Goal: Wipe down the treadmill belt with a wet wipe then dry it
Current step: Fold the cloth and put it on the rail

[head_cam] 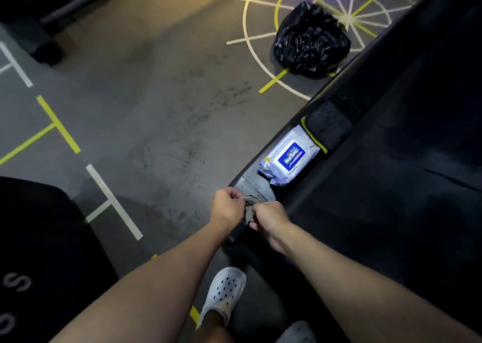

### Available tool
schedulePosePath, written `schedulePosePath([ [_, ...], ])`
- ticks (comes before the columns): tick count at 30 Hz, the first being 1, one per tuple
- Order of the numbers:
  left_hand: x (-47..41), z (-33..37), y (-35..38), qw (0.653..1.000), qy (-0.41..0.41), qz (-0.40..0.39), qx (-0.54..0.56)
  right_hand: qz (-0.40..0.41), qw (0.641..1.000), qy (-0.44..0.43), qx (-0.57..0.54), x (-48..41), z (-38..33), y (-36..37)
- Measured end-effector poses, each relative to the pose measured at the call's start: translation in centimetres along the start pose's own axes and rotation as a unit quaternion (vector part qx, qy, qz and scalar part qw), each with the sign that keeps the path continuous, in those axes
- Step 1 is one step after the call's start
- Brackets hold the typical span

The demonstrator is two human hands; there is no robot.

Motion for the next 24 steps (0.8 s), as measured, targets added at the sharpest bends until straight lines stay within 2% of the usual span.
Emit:
schedulePosePath([
  [6, 7.2, 11.5, -10.8, 0.995, 0.018, 0.024, 0.095, -0.031, 0.996, -0.078, 0.040, 14.2, -10.1, 2.9],
  [11, 11.0, 17.3, -19.7, 0.990, 0.011, 0.036, 0.138, -0.061, 0.992, -0.106, 0.042, 22.9, -16.1, 7.9],
  [15, 11.1, 20.8, -26.9, 0.989, 0.027, 0.029, 0.141, -0.072, 0.988, -0.131, 0.038, 27.3, -20.0, 12.7],
  [24, 7.2, 30.0, -40.3, 0.989, 0.102, -0.025, 0.106, -0.008, 0.978, -0.205, 0.042, 33.2, -31.6, 20.9],
])
Point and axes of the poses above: each hand's wrist, its own x-axis away from the middle knuckle, its own y-axis out of the palm, z = x × y, the point moved 8 cm from there along -x, towards the middle knuckle, and after that the axes turned 4 degrees about y, right-handed, at the moved point
